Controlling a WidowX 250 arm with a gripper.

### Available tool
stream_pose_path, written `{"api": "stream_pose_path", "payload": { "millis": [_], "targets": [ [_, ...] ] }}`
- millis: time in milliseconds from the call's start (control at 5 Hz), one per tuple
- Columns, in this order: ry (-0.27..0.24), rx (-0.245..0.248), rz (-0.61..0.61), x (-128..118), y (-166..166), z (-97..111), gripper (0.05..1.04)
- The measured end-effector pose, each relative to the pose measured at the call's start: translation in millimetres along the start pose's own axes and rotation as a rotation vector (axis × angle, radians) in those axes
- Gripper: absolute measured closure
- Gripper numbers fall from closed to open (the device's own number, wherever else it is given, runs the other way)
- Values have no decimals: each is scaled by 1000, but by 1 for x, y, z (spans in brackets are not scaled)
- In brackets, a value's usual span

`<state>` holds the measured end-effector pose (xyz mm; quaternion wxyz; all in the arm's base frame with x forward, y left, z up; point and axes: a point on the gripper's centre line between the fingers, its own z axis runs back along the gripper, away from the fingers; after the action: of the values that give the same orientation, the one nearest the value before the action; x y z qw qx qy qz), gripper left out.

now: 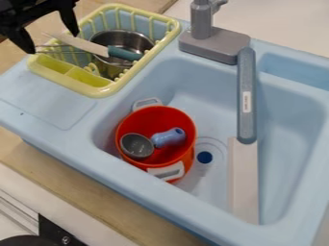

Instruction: Put the knife in the right side of the sink

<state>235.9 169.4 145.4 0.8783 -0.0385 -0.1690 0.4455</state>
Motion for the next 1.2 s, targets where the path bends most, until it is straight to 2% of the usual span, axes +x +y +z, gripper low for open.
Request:
{"api": "stream_pose_path", "payload": {
  "millis": [600, 800, 1200],
  "targets": [
    [-20, -22, 49, 17, -18, -21, 86],
    [-17, -41, 35, 15, -28, -28, 86],
    [-7, -46, 34, 11, -35, -31, 118]
  ]
}}
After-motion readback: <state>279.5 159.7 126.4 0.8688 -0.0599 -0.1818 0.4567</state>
